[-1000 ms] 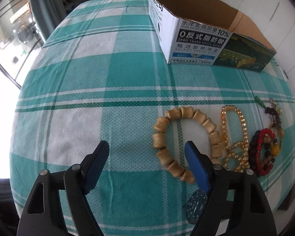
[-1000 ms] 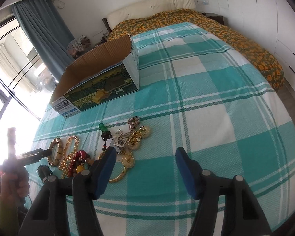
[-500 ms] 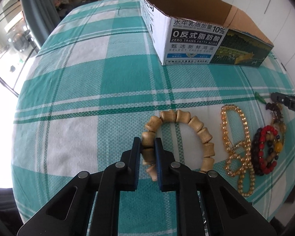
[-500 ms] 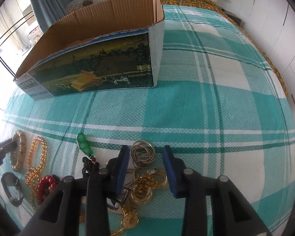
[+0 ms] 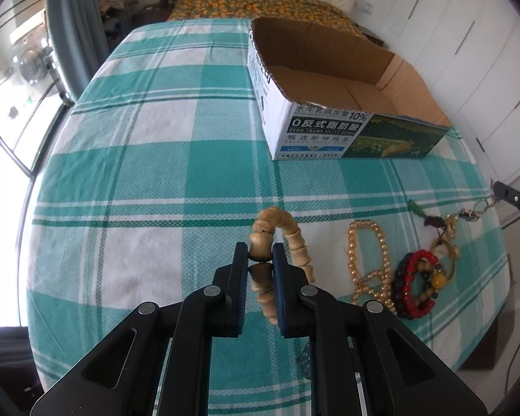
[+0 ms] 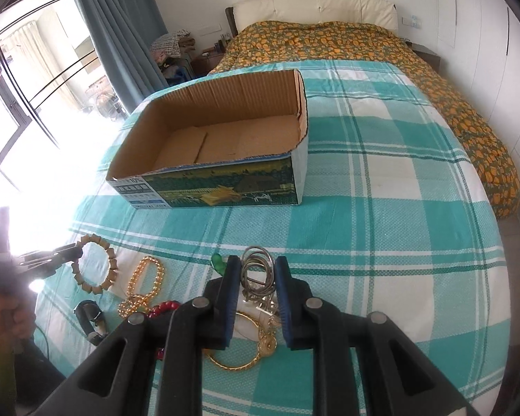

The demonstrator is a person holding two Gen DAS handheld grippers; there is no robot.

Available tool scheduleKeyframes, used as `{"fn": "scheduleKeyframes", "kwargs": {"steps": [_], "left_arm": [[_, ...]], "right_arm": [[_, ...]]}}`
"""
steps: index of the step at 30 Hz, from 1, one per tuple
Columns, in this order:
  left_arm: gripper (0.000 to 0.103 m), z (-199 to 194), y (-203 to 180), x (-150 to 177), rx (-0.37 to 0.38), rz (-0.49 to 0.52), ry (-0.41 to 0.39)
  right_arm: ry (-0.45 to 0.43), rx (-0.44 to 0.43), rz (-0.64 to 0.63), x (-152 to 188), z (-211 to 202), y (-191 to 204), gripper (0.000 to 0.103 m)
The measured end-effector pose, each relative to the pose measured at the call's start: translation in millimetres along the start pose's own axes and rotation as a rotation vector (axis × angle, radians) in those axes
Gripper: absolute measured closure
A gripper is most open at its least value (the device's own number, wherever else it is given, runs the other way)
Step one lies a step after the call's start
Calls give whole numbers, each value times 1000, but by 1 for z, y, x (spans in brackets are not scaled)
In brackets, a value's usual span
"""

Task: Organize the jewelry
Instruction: 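Carry both items into the cardboard box and open both tools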

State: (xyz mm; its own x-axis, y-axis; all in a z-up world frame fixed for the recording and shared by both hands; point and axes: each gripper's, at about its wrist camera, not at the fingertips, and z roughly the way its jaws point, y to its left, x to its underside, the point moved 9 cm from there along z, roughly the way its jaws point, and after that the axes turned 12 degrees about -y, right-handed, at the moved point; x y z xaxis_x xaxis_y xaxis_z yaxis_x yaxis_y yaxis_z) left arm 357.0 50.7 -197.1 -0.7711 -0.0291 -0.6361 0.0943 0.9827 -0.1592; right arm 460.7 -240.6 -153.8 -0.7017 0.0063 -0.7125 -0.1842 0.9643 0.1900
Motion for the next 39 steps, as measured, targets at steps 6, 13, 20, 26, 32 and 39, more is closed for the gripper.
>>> {"fn": "scheduleKeyframes", "kwargs": {"steps": [6,13,20,26,32,39], "left_arm": [[91,-19,-14,-38,58,13,-24],[91,-39,-37,-100,111,30,-68],[91,-20,-61,-167,89,67,-120],[91,37,-66,-185,59,49,-93],[89,85,-59,-171,2,69,-47],[27,89,-30,-155,-103,51,-97]], "right_arm": [[-60,-29,-30,-35,-24,17,82],[-125,-55,-82,-89,-34,46,82],[-187,-44,-123,-155,-6,70,82],[-159,-30,-128,-170,59,74,82],[-104,-6,-121,-144,114,69,80],[-147,-7,-19,-131,113,56,51]]}}
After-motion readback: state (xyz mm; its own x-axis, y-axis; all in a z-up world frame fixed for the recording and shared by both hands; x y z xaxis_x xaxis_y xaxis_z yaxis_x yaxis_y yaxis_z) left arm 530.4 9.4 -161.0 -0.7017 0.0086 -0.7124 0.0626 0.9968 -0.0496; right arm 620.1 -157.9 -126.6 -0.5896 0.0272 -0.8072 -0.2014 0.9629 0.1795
